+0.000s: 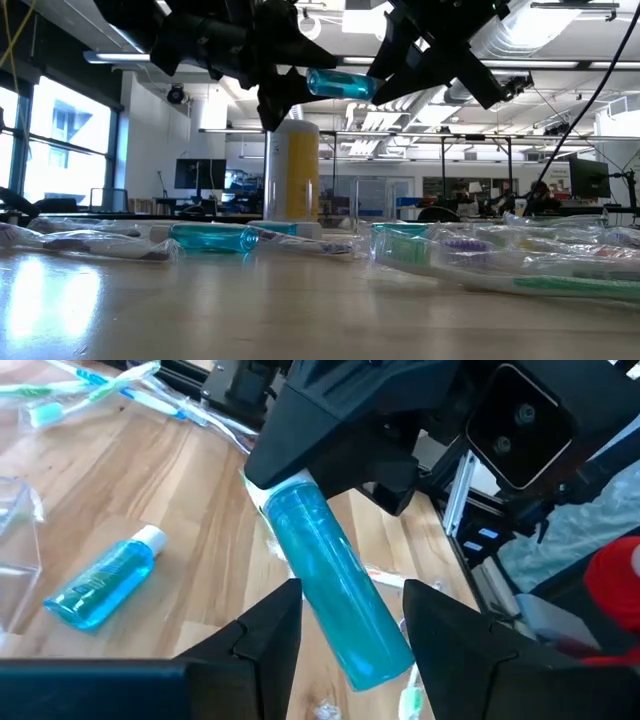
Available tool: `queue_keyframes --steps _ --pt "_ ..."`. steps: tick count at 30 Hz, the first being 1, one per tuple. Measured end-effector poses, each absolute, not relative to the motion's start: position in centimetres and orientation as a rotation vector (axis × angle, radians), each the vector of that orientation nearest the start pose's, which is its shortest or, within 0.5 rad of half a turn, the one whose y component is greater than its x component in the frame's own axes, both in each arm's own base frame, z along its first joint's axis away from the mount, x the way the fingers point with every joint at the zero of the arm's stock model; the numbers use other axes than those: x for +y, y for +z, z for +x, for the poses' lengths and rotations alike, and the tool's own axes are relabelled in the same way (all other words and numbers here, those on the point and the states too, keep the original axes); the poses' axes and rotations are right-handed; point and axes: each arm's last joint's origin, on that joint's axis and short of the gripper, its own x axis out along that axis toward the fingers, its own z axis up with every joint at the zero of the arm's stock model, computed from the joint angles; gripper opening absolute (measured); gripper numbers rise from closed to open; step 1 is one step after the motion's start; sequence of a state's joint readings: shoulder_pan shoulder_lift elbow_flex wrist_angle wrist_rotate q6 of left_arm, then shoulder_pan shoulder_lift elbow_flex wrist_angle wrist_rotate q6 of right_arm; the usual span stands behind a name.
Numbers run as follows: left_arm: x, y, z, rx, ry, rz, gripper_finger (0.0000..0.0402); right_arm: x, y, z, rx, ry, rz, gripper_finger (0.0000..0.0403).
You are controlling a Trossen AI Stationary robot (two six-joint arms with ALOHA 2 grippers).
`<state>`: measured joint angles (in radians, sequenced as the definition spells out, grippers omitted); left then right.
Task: Pick & Place toothbrushing station
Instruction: Put the mouthwash into the transparent organizer
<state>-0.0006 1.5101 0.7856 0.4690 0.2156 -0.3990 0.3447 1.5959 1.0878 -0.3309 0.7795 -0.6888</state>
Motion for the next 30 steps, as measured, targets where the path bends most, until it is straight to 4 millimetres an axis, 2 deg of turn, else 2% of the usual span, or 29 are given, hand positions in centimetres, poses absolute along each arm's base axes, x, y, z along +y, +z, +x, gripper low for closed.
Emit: queue_keyframes --steps 9,17,21,26,30 --pt "-0.37 22.29 32.18 0.278 -0.069 -0.401 0.0168 8.35 23.60 32.01 0.848 -0.182 -1.074 0.0093" --pt "-0.37 22.03 32.27 0.287 -0.070 -0.373 0.0165 8.37 23.68 32.09 0.837 -0.191 -1.070 0.0093" --pt "-0.33 21.99 32.26 0.289 -0.059 -0.356 0.0138 8.38 23.67 32.07 0.839 -0.189 -1.071 0.0093" --pt "-0.27 21.86 32.22 0.296 -0.049 -0.345 0.0075 8.43 23.69 32.06 0.835 -0.191 -1.064 0.0094" --pt "-0.27 21.85 32.22 0.295 -0.050 -0.323 0.0069 8.43 23.69 32.06 0.835 -0.190 -1.063 0.0101"
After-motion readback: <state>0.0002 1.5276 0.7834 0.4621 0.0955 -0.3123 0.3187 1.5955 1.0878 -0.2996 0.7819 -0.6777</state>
